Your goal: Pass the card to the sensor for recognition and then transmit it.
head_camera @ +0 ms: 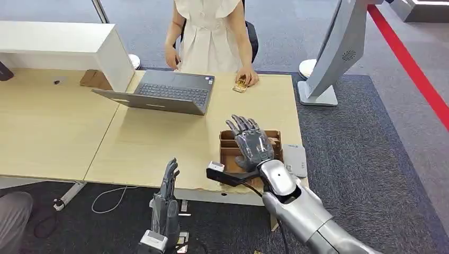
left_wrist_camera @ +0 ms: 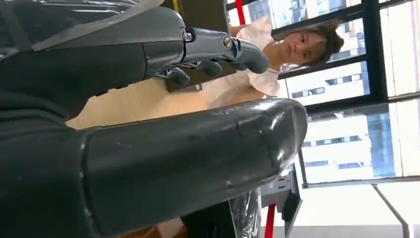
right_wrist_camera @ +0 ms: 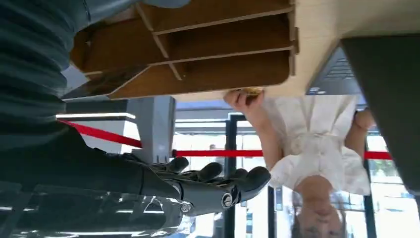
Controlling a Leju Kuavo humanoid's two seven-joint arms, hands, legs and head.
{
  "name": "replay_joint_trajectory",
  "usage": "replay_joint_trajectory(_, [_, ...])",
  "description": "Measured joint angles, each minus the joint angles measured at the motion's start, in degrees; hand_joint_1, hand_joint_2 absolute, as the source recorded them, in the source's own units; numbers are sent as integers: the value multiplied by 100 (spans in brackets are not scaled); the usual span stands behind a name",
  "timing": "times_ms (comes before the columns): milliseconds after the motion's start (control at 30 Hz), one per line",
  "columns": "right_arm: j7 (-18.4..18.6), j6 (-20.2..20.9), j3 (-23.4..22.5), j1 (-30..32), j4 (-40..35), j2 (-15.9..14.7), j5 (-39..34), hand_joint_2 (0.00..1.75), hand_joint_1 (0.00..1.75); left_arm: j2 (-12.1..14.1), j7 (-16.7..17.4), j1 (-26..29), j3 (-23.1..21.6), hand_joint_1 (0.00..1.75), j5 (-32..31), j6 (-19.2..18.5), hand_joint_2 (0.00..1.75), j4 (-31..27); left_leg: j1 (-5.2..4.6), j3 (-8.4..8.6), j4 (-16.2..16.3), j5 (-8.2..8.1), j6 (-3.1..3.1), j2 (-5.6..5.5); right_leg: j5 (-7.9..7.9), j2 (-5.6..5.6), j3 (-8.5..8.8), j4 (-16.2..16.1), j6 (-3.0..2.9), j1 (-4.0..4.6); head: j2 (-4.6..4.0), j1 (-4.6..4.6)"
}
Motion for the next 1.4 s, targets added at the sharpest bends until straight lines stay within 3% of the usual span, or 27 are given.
replay_joint_trajectory(100, [169,-50,-4,-31,113,9,139,175,0,0,0,5,11,0,-24,0,0,0,0,0,0,0,0,0,0,0,0,1,0,0,0,-2])
replay_joint_trajectory(267, [1182,24,-20,-151,360,61,957,175,0,-31,24,47,96,0,-142,0,0,0,0,0,0,0,0,0,0,0,0,1,0,0,0,-2])
replay_joint_trajectory(367, [1307,50,-39,-220,463,87,992,175,0,-52,68,72,146,0,-151,0,0,0,0,1,0,0,0,1,0,0,0,0,0,0,2,-2])
replay_joint_trajectory(1400, [1132,-44,-125,-332,767,101,603,175,0,-107,-33,152,308,0,-131,0,0,0,0,2,0,0,0,0,0,0,1,0,0,1,0,0])
